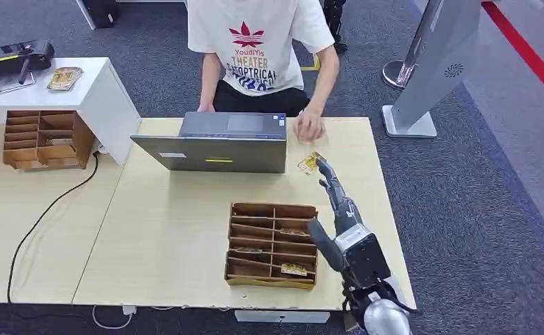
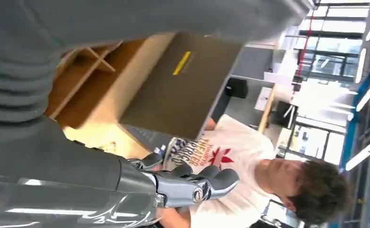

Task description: Pass the card to the sensor for recognition and then transmit it.

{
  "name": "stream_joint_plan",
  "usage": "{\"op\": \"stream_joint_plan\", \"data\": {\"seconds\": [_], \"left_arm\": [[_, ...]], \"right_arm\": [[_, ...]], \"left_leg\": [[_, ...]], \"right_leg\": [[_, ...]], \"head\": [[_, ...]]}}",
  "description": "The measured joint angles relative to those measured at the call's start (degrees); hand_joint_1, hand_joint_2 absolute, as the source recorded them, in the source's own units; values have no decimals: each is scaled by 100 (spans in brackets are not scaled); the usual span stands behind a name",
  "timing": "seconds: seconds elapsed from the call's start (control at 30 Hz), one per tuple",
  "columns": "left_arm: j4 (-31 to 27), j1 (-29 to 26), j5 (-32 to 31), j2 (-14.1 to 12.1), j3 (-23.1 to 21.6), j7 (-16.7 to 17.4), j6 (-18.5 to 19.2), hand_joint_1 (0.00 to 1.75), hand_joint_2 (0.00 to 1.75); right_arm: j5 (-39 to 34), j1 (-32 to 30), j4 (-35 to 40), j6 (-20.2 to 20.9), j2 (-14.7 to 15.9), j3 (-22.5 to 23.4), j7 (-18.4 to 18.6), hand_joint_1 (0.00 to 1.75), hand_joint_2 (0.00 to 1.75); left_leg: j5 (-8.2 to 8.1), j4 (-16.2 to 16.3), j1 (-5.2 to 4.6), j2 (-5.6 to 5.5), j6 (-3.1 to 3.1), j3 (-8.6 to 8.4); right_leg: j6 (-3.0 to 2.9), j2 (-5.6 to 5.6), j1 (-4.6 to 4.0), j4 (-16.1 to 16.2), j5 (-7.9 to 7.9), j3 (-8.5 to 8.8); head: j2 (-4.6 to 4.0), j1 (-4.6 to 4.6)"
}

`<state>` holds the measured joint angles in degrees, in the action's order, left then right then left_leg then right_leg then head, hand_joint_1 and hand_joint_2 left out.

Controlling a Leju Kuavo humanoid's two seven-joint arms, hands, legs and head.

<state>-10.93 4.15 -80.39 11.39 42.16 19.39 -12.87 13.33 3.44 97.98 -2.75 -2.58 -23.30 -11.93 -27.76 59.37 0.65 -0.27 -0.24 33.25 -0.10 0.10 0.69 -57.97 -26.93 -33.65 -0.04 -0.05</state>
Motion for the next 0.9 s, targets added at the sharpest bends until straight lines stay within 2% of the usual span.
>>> {"op": "stream_joint_plan", "data": {"seconds": [0.07, 0.33, 0.53, 0.67, 0.7, 0.73, 0.77, 0.8, 0.9], "left_arm": [[0, 0, 22, 0, 31, 0, 0, 0, 0], [0, 0, -30, -2, 90, 0, 2, 0, 0], [0, 0, -74, 0, 90, 0, 4, 0, 0], [0, 0, -83, 0, 90, 2, 7, 0, 0], [0, 1, -83, 0, 92, 2, 7, 0, 0], [0, 1, -89, 0, 92, 2, 9, 0, 0], [0, 1, -96, 0, 92, 2, 9, 0, 0], [0, 1, -105, 0, 90, 2, 9, 0, 0], [0, 2, -140, 0, 90, 4, 9, 0, 0]], "right_arm": [[200, -76, 0, -37, 37, 0, 4, 0, 175], [1810, -280, 11, -553, 144, -160, -44, 0, 175], [2233, -306, -4, -708, 166, -371, -50, 0, 175], [3103, -291, -92, -1174, 175, -529, 29, 0, 175], [3327, -279, -133, -1300, 175, -583, 63, 14, 175], [3544, -255, -188, -1431, 175, -644, 113, 42, 175], [3743, -225, -251, -1551, 175, -697, 172, 96, 175], [3865, -201, -297, -1609, 175, -734, 199, 113, 175], [4234, -123, -468, -1871, 175, -874, 361, 113, 175]], "left_leg": [[0, 0, 0, 0, 0, 0], [0, 0, -1, 1, 0, 1], [0, 0, 0, 1, 0, 1], [0, 0, 0, 1, 0, 2], [0, 0, 0, 1, 0, 2], [0, 0, 0, 1, 0, 2], [0, 0, 0, 1, 0, 2], [0, 0, 0, 1, 0, 2], [0, 0, 0, 1, 0, 2]], "right_leg": [[0, 0, 0, 0, 0, 0], [0, 0, 0, 0, 0, 1], [0, 0, 0, 0, 0, 1], [0, 0, 0, 0, 0, 1], [0, 0, 0, 0, 0, 1], [0, 0, 0, 0, 0, 1], [0, 0, 0, 0, 0, 1], [0, 1, 0, 0, 0, 1], [0, 0, 0, 0, 0, 2]], "head": [[0, -2], [0, -2], [0, -2], [0, -2], [0, -2], [0, 0], [0, -2], [0, -2], [0, -2]]}}
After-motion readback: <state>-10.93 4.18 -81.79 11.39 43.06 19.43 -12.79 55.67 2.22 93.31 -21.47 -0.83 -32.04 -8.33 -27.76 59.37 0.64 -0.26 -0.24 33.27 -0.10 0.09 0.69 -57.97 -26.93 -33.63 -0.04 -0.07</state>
